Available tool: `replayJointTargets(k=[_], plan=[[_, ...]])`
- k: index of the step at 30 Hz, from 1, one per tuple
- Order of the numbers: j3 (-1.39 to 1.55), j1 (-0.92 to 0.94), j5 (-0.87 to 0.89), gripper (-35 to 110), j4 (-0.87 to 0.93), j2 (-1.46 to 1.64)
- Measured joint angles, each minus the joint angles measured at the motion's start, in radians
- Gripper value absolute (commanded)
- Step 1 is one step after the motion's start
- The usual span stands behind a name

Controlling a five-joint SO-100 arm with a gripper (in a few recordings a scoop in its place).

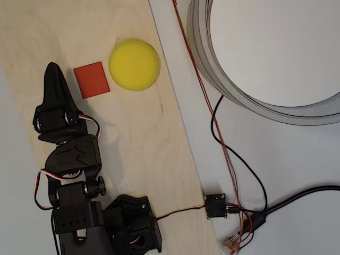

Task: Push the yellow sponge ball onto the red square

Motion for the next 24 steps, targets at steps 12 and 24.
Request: replayJointTargets(k=[12, 24], plan=[[-0.166, -0.181, 0.034, 0, -0.155, -0.138], [-0.166, -0.109, 0.08, 0, -0.115, -0.138]])
